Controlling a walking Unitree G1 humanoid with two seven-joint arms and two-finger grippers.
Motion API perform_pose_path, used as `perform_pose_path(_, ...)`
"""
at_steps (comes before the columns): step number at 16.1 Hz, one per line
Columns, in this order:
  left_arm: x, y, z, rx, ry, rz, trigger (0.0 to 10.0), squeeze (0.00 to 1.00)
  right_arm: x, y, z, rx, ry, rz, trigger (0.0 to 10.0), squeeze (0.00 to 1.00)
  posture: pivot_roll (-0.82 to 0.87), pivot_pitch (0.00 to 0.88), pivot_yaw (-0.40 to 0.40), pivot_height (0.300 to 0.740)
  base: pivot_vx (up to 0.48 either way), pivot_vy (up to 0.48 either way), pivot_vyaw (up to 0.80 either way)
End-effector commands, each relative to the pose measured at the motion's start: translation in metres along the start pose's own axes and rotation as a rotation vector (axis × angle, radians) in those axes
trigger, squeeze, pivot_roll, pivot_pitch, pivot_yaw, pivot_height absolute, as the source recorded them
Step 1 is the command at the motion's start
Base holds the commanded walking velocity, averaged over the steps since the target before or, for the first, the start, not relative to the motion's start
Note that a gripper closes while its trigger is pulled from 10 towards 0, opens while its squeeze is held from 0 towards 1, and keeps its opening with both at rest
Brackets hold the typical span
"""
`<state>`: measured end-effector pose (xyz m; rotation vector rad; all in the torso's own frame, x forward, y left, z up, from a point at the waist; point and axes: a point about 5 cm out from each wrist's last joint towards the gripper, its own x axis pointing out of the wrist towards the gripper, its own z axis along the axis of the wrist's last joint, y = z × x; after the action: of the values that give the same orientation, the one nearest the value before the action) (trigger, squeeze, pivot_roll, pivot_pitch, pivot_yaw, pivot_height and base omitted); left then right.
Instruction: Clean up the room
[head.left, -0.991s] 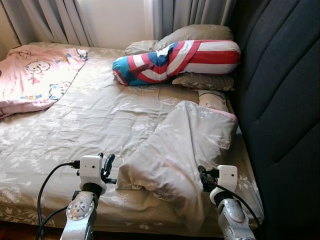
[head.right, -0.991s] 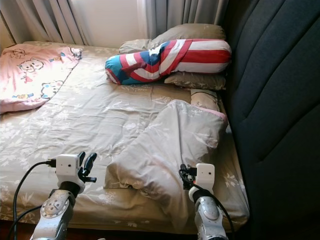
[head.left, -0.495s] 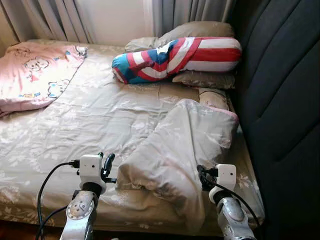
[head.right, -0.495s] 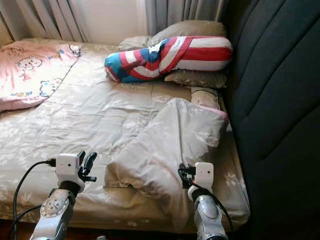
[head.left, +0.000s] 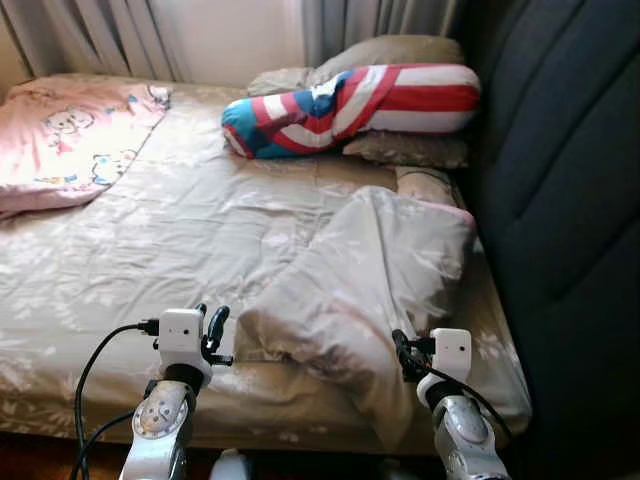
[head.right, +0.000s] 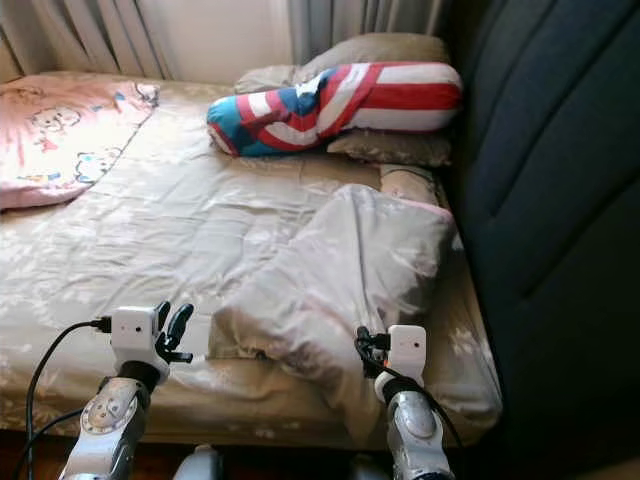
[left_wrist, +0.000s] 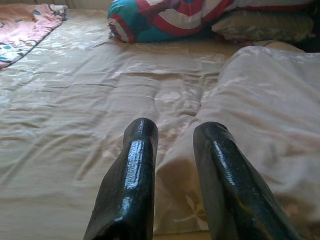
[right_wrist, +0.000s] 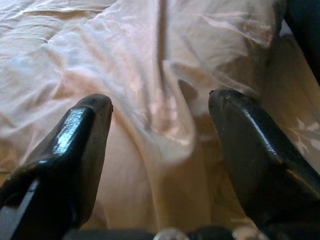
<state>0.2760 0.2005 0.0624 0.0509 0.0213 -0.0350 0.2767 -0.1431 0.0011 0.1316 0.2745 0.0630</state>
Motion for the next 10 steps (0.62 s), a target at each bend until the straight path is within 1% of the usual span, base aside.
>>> perform_pose_path(1, 0.0007, -0.0007, 0.0012, -0.001, 0.005, -0.006, 10.0, 0.00, -0.0009, -0.0009, -0.0016, 0.002, 0.008, 0.000, 10.0, 0.00, 0.06, 0.099, -0.067, 0.653, 0.000, 0.000, 0.00)
perform_pose_path(7, 0.0011, 0.0017, -0.0012, -0.004, 0.024, 0.003, 10.0, 0.00, 0.0009, 0.0056, -0.0005, 0.013, 0.006, 0.033, 10.0, 0.00, 0.07, 0.095, -0.065, 0.653, 0.000, 0.000, 0.00)
perform_pose_path(8, 0.0015, 0.0017, -0.0008, -0.004, 0.023, 0.003, 10.0, 0.00, 0.0011, 0.0064, -0.0002, 0.004, 0.005, 0.042, 10.0, 0.00, 0.06, 0.095, -0.064, 0.653, 0.000, 0.000, 0.00)
perform_pose_path(10, 0.0017, 0.0015, -0.0012, -0.002, 0.028, 0.000, 10.0, 0.00, 0.0011, 0.0085, 0.0009, -0.021, -0.004, 0.064, 10.0, 0.00, 0.07, 0.090, -0.064, 0.653, 0.244, 0.000, 0.00)
